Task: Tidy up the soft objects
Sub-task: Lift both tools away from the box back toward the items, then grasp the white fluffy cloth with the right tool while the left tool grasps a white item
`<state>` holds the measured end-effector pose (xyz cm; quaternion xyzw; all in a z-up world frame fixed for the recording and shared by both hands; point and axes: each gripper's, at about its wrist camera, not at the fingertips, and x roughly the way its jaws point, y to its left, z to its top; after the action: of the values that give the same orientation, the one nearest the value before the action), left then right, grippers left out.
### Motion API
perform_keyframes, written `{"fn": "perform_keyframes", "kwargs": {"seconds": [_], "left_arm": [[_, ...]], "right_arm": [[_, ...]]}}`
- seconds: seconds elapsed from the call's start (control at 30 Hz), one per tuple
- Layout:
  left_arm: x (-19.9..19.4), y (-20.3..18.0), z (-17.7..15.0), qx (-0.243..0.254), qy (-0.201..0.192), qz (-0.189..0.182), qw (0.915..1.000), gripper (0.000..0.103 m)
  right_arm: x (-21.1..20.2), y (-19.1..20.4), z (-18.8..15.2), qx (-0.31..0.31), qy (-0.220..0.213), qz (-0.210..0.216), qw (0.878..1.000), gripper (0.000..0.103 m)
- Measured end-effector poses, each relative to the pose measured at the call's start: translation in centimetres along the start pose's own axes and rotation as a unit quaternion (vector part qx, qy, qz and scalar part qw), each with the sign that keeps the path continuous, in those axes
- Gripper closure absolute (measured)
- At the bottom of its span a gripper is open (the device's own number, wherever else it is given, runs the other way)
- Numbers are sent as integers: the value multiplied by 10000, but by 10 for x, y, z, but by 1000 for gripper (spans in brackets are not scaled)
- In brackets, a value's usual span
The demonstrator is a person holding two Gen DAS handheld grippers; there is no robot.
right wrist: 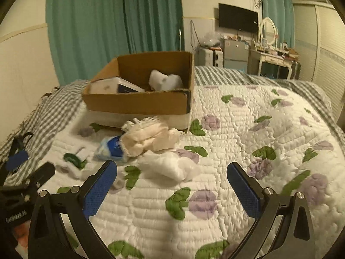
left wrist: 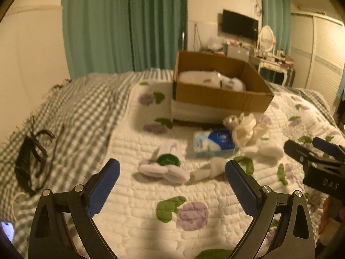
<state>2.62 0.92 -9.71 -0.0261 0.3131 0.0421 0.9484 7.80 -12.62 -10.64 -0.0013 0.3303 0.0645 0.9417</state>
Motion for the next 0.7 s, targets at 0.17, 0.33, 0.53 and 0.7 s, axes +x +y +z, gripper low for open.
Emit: {"fn": "perform_keyframes", "kwargs": {"seconds": [0.17,0.33,0.53,0.7], "left_arm": [[21,-5,2,-93,380,-62,9992,3],[32,-18,3,-48,562,-161,9983,3],[43,-36,3,63,711,-190,9973,4],[53,-46,4,87,856,-256,9960,4]], "right_arm": [[31,-11,1,171,233,-96,9995,3],[65,-18,-6,404,660,47,9970,15],[71,-12,-4,266,715,266,9967,58],[63,-13,1,103,587,68,9982,62]]}}
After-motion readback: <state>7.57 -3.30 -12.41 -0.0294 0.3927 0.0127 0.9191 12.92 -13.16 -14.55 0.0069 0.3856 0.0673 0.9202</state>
